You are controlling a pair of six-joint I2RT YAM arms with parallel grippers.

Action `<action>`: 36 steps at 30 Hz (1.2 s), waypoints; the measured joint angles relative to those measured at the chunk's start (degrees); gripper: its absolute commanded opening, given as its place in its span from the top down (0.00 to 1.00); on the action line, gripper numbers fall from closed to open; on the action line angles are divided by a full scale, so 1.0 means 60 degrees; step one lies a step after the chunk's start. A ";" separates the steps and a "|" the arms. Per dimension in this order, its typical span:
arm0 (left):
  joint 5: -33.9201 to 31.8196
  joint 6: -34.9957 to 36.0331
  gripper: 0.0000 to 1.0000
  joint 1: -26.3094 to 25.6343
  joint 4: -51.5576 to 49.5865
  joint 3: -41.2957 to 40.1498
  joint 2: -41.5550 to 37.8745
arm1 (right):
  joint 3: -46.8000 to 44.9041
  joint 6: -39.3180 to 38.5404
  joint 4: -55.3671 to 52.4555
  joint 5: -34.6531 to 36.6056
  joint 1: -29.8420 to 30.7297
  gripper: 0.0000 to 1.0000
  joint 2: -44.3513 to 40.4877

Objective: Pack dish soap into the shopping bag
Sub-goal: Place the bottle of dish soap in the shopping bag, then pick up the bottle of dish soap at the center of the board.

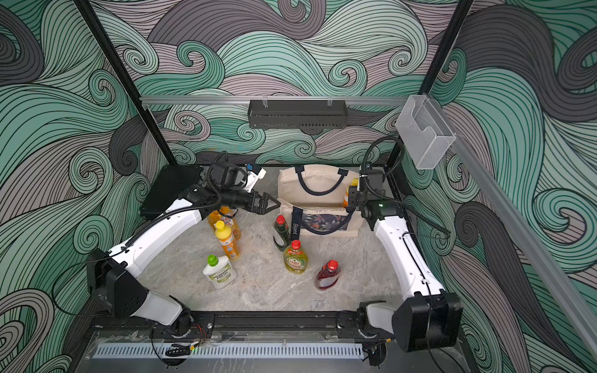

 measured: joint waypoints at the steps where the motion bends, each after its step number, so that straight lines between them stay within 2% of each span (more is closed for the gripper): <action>1: -0.0004 0.0004 0.01 0.0000 0.0000 0.0000 0.0000 | 0.0055 -0.0004 0.0000 0.0000 -0.0004 0.43 0.0000; 20: -0.0076 0.0033 0.01 -0.0004 -0.0007 0.0000 0.0000 | 0.0554 -0.0127 -0.0280 -0.0102 -0.0011 0.34 -0.0073; 28: -0.0532 0.0189 0.01 -0.0004 -0.0448 0.0076 -0.0087 | 0.0729 -0.0328 -0.0678 -0.1133 0.0025 0.30 -0.0896; 31: -0.0841 0.0353 0.01 0.0000 -0.0703 0.0178 -0.0211 | 0.0918 -0.0412 -0.1005 -0.1446 0.0244 0.29 -0.1337; 33: -0.1071 0.0474 0.01 0.0011 -0.0871 0.0208 -0.0426 | 0.1042 -0.0499 -0.1151 -0.1599 0.0561 0.24 -0.1639; 36: -0.1366 0.0659 0.01 0.0138 -0.1096 0.0240 -0.0922 | 0.1045 -0.0718 -0.1224 -0.2018 0.1147 0.22 -0.2116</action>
